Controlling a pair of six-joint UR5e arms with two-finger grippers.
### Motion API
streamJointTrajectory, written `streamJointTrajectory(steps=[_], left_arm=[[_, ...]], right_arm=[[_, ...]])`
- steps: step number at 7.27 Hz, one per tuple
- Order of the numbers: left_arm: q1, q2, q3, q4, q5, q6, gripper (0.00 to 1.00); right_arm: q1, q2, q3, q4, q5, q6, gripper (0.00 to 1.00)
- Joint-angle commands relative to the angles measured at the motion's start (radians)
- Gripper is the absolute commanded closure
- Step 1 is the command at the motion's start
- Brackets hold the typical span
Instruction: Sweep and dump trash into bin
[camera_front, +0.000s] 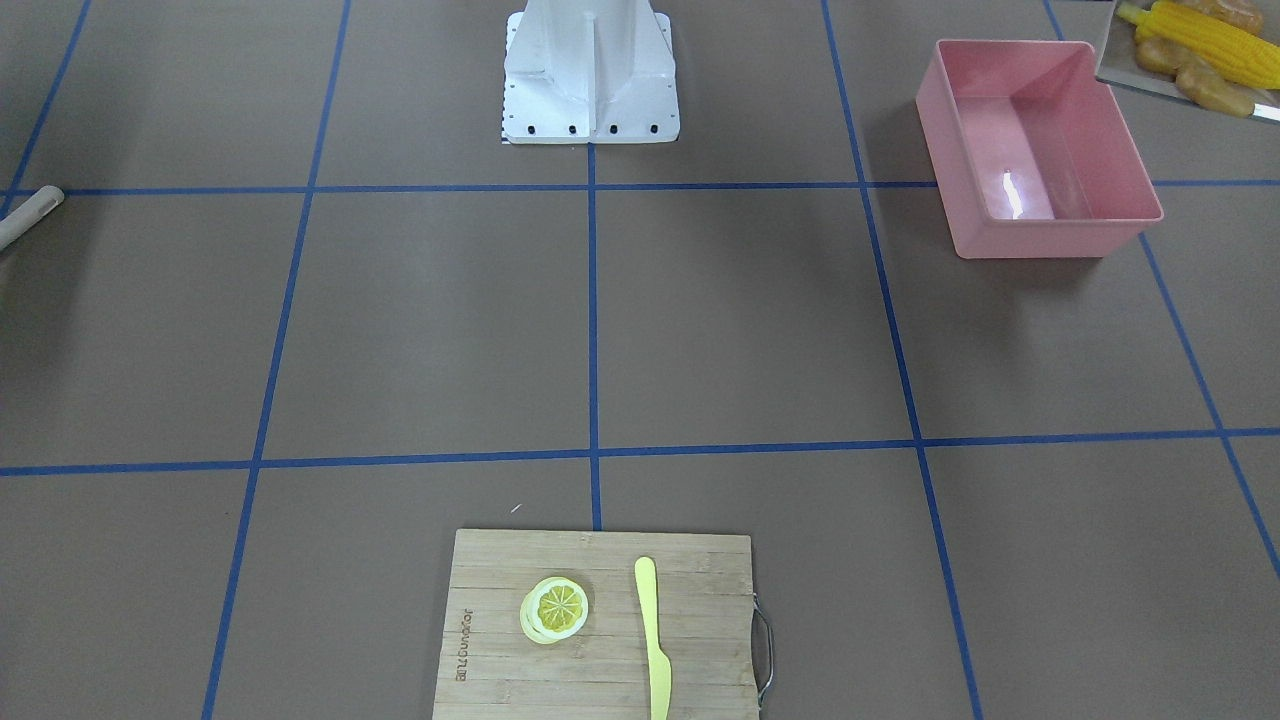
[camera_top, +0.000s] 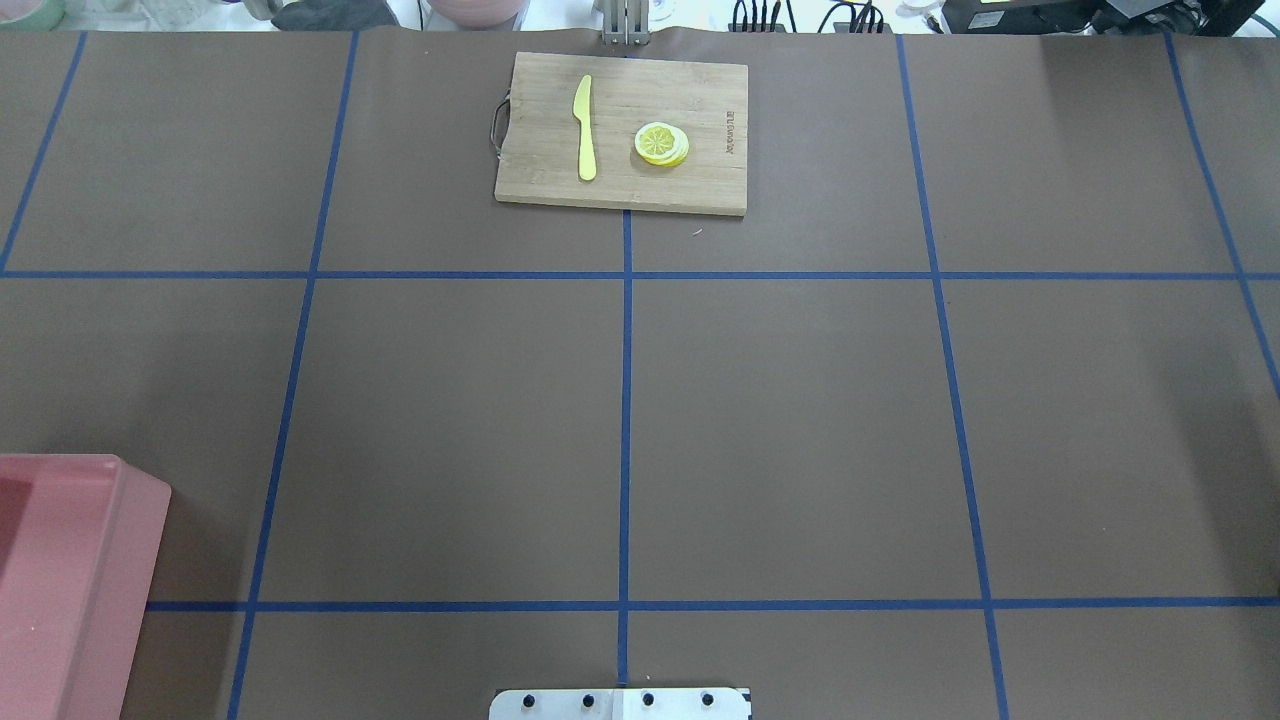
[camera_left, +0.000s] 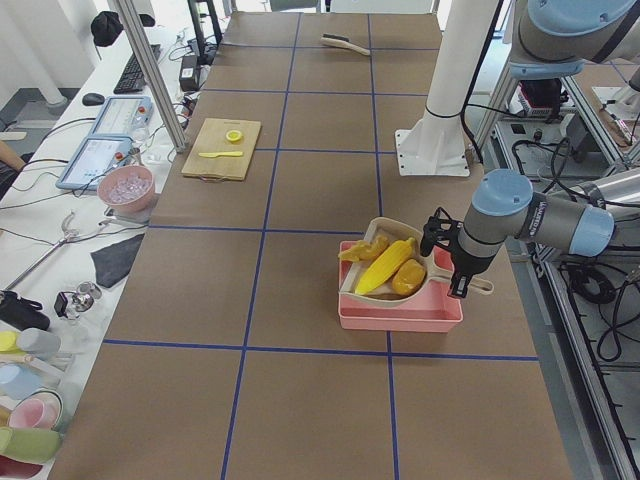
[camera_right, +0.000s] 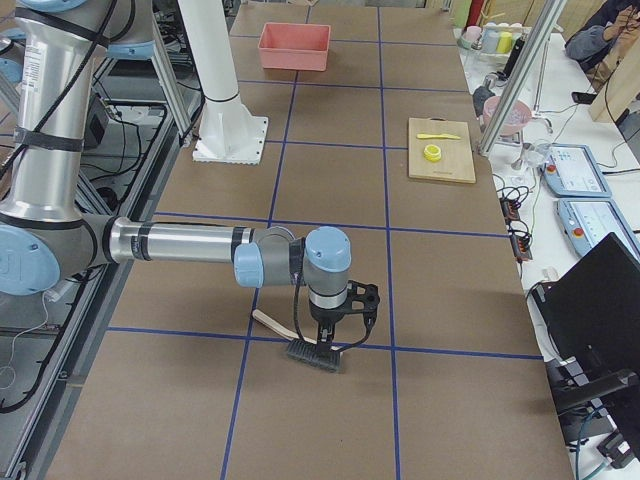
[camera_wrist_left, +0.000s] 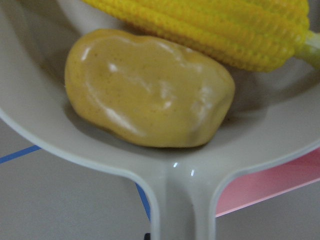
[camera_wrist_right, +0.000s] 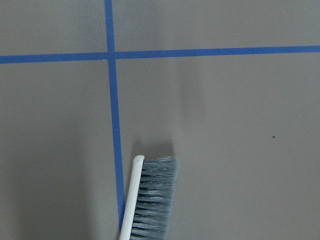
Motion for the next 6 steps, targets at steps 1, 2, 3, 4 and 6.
streamJointTrajectory(steps=[1, 2, 3, 4, 6], left_arm=[[0.000, 0.013, 0.009, 0.003, -0.002, 0.053, 1.00], [0.000, 0.024, 0.011, 0.006, -0.004, 0.079, 1.00], [0.000, 0.038, 0.014, 0.007, -0.004, 0.107, 1.00], [0.000, 0.045, 0.015, 0.007, -0.004, 0.127, 1.00], [0.000, 0.062, 0.028, 0.007, -0.002, 0.180, 1.00]], right_arm=[[0.000, 0.000, -0.002, -0.002, 0.002, 0.000, 0.00], [0.000, 0.000, -0.002, -0.005, 0.004, 0.000, 0.00], [0.000, 0.000, -0.002, -0.003, 0.005, -0.001, 0.00], [0.000, 0.000, -0.002, -0.003, 0.007, 0.000, 0.00], [0.000, 0.000, -0.002, -0.002, 0.009, 0.000, 0.00]])
